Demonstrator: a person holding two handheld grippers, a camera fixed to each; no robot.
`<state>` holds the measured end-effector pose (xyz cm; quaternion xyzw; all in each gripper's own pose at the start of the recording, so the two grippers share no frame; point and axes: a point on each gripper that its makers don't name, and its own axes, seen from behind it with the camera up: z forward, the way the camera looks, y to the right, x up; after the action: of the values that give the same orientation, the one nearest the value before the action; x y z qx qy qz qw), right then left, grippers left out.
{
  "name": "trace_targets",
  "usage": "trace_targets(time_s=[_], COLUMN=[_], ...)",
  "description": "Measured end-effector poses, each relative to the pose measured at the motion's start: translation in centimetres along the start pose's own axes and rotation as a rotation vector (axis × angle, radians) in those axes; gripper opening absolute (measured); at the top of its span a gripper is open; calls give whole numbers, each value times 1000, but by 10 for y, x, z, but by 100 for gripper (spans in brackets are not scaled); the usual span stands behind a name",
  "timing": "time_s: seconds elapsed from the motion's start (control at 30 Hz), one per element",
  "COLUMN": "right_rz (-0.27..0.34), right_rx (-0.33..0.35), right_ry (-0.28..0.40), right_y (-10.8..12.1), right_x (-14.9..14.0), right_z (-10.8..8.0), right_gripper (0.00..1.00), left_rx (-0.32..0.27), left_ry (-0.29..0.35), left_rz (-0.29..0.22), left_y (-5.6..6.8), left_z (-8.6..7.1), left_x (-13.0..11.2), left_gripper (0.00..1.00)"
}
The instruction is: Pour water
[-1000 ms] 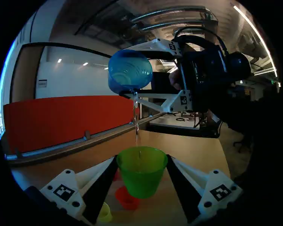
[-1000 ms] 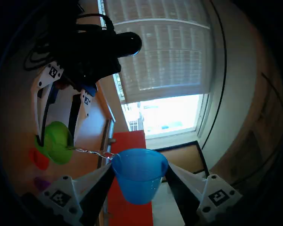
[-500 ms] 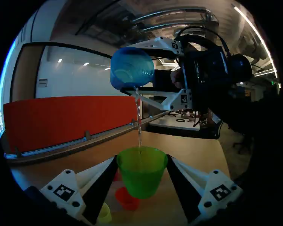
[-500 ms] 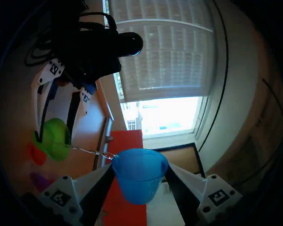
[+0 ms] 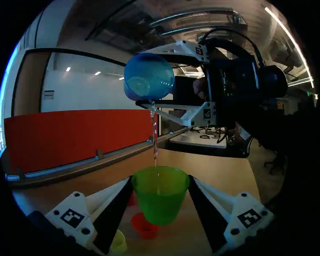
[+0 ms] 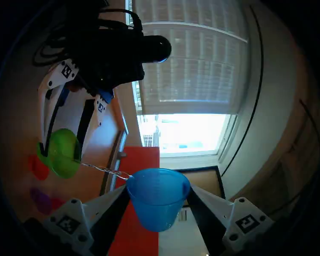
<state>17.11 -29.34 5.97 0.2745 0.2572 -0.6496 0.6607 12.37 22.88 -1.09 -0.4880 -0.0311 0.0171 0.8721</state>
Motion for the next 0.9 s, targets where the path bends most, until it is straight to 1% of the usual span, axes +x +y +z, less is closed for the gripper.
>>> trace_targets(time_s=[0.5, 0.7, 0.9], right_rz=[-51, -57, -47], right_rx=[-11, -11, -13], right_ry=[1, 2, 6], right_y=[6, 5, 5], right_x=[5, 5, 6], right_z=[2, 3, 3], right_gripper=[90, 90, 90], left_rx=[5, 9, 10], left_ry=[3, 3, 6], left_rz=[-3, -3, -5], left_y=[-2, -3, -3], left_z=[0, 0, 0], left_x=[1, 1, 2], left_gripper=[89, 89, 89])
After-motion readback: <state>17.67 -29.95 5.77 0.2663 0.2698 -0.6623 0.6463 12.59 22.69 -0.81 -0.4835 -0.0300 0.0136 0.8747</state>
